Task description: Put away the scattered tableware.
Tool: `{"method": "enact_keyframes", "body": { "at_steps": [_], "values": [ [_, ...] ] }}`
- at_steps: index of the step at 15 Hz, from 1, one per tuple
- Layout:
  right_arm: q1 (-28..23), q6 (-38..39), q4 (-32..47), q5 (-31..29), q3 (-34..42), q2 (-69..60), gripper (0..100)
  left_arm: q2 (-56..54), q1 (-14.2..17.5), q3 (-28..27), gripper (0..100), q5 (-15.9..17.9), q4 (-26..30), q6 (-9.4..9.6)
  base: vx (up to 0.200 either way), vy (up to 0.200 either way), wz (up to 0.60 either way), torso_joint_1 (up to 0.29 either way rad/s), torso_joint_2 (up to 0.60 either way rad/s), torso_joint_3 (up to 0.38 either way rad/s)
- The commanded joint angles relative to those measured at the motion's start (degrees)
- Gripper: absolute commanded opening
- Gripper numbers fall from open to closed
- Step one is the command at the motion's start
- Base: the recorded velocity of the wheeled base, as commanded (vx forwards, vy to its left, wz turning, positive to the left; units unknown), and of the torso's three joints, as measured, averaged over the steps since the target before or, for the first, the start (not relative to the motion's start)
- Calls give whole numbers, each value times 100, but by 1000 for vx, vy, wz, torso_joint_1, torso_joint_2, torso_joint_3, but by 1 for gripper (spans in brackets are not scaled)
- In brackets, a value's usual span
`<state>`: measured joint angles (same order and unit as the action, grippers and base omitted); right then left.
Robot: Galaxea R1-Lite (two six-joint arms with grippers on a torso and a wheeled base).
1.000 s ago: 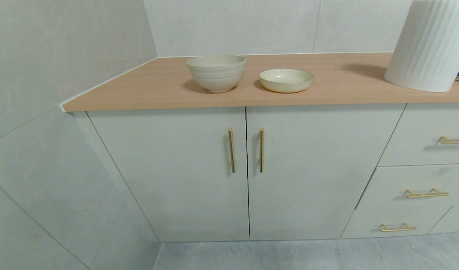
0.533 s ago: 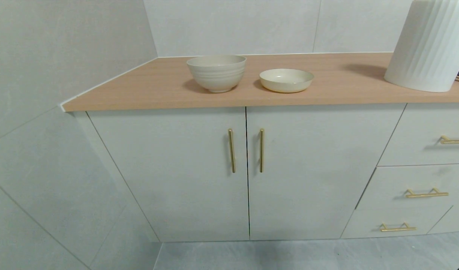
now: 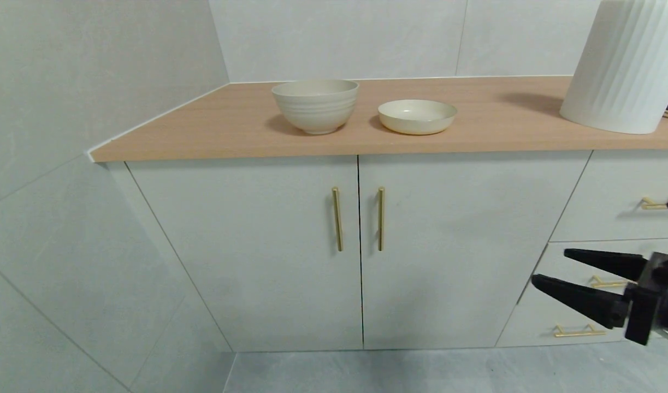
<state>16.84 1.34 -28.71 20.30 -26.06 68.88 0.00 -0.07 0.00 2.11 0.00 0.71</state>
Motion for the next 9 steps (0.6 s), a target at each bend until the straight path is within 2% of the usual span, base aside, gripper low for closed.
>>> {"method": "enact_keyframes", "body": {
  "at_steps": [1, 2, 3, 6, 9],
  "values": [
    [514, 68, -240, -8, -716, 1330, 100, 0, -1, 0, 100, 0, 0, 0, 0, 0, 0, 0, 0, 0],
    [540, 68, -240, -8, -751, 1365, 100, 0, -1, 0, 100, 0, 0, 0, 0, 0, 0, 0, 0, 0],
    [760, 68, -249, -8, -1226, 1857, 100, 0, -1, 0, 100, 0, 0, 0, 0, 0, 0, 0, 0, 0],
    [1173, 147, -223, -43, -1990, 2613, 100, 0, -1, 0, 100, 0, 0, 0, 0, 0, 0, 0, 0, 0],
    [1393, 270, -276, -52, -2175, 2991, 100, 0, -1, 0, 100, 0, 0, 8, 0, 0, 0, 0, 0, 0]
  ]
}}
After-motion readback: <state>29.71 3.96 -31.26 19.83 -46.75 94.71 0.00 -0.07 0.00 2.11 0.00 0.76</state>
